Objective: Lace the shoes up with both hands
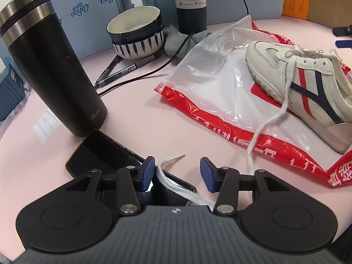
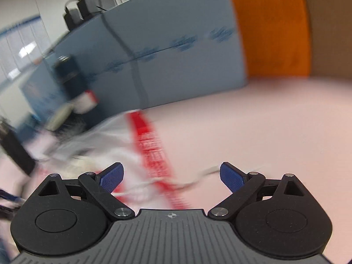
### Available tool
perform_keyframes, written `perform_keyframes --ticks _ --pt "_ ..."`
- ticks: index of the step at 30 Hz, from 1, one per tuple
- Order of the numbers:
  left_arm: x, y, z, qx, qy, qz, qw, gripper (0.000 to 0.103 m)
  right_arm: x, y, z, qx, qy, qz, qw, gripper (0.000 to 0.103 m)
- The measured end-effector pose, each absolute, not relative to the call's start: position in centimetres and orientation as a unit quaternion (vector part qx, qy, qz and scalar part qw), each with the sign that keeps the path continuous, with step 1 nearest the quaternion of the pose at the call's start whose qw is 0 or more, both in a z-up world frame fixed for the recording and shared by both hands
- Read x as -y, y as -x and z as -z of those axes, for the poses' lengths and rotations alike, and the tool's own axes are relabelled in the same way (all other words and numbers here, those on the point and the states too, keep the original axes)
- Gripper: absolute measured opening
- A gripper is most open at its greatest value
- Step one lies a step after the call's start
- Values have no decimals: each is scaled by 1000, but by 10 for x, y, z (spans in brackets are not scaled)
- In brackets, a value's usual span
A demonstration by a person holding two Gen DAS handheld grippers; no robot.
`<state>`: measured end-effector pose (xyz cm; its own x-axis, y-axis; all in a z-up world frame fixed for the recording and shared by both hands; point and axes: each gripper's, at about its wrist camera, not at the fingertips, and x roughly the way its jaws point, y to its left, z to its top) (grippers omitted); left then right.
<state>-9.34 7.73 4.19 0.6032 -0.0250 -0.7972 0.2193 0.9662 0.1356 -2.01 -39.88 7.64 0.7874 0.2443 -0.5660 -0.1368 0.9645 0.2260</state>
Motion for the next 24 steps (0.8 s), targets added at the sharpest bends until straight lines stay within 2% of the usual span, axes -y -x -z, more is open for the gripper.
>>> perform_keyframes --ticks 4,8,9,11,12,13,15,18,22,24 --pt "-73 93 -43 -440 -117 70 888 44 437 14 -56 -309 -32 -58 949 95" --pt "-63 95 -45 -426 -131 69 893 58 459 7 -37 -317 -6 -79 945 89" --pt "-61 96 -46 -422 -133 68 894 58 461 6 -33 -314 -4 -91 945 87" --pt "-57 98 -48 -415 -135 64 897 61 464 4 -26 -316 -13 -116 942 70" --pt "-54 99 -49 -412 -134 62 899 62 466 3 -23 -320 -19 -124 939 50" --pt "-52 100 -49 -408 -132 58 901 65 468 1 -21 -327 -28 -125 936 43" --pt "-48 105 -50 -405 -125 53 904 67 472 1 -24 -329 -63 -121 935 9" --pt "-41 113 -51 -399 -112 46 909 67 488 0 -33 -330 -197 -146 912 6" --pt "-35 122 -51 -398 -93 42 912 69 494 -7 -45 -309 -421 -213 826 7" --pt "-31 123 -49 -401 -93 39 910 69 483 -16 -54 -300 -466 -237 798 7"
